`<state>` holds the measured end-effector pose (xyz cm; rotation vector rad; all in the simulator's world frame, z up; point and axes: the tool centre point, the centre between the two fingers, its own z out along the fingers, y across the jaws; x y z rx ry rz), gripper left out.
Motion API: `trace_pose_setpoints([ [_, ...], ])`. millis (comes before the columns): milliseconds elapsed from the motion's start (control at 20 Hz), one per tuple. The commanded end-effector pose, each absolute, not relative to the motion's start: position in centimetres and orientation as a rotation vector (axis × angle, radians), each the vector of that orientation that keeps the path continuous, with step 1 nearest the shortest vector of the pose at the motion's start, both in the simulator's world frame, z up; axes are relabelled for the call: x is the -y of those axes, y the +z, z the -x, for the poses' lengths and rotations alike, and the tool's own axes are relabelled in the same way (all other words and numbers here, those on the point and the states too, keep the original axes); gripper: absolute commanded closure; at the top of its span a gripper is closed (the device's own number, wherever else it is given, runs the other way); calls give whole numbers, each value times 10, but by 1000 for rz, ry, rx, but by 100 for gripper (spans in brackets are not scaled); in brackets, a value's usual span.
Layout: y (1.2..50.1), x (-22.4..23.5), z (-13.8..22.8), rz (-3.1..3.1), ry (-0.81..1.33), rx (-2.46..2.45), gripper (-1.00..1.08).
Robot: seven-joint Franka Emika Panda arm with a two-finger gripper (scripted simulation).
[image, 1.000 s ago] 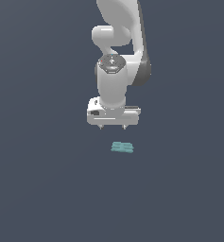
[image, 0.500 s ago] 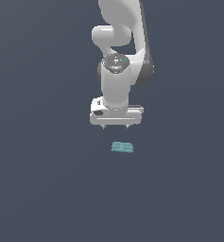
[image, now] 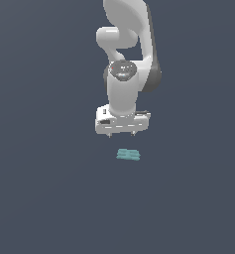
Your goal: Pick up the object and move it to a goal position.
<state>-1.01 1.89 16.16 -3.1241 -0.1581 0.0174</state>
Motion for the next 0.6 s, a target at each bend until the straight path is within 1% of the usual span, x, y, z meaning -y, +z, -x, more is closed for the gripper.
trace_pose_setpoints([
  [0,158,-20,9,3122,18,234,-92],
  [550,134,-27,4,3060,23,719,-92],
])
